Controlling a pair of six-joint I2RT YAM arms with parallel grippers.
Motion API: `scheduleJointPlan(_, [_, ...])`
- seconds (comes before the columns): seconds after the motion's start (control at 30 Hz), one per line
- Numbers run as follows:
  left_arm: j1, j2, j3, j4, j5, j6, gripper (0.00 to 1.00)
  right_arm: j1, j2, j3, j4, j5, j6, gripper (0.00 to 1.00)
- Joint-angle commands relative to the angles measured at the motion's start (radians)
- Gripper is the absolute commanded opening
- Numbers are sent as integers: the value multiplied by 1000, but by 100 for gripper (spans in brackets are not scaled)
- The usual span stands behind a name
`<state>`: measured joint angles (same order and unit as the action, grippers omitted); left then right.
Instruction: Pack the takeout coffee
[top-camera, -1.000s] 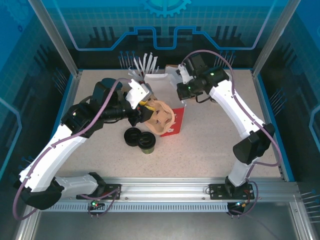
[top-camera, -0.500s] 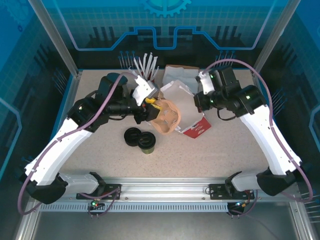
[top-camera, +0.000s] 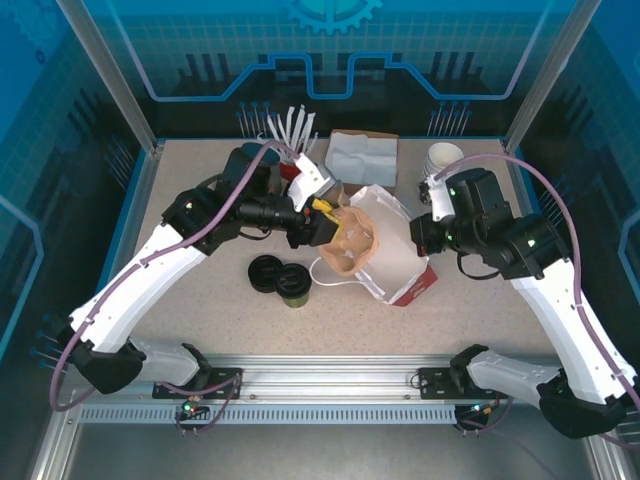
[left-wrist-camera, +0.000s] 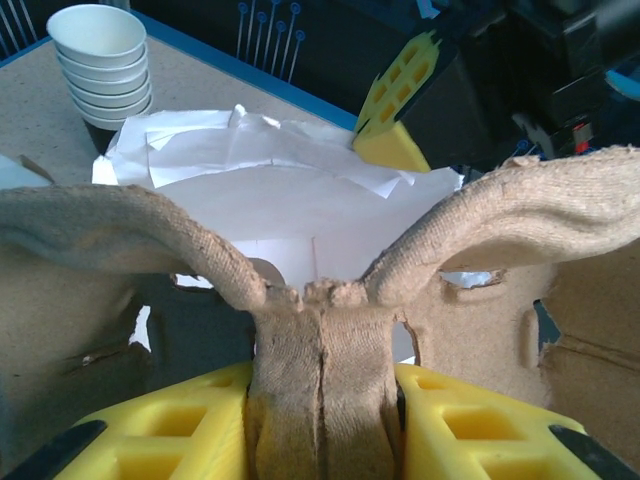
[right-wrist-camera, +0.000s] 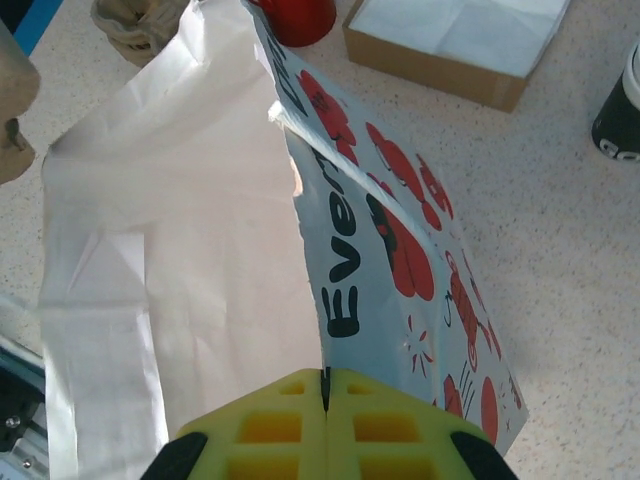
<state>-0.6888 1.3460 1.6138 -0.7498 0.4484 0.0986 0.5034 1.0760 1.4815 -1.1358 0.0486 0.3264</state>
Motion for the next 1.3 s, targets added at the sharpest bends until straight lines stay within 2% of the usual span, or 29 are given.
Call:
scheduleJointPlan(0.0, [-24,4,17,42,42,-8,36,5,-24,-41,22,-14,60,0])
scheduleJointPlan(0.23, [-58,29,-8,87,80,-10,37,2,-54,-98,54,-58,101,0])
scheduleJointPlan(0.6, [-72,119,4,67,153,34,39,1,-53,-104,70,-106,108,0])
scheduleJointPlan(0.97, [-52,187,-12,30,138,113,39,-1,-51,-107,73,-133,103,0])
scheduleJointPlan(1.27, [-48,239,-8,5,67,136,37,-1,-45,-121,86,-165,102,0])
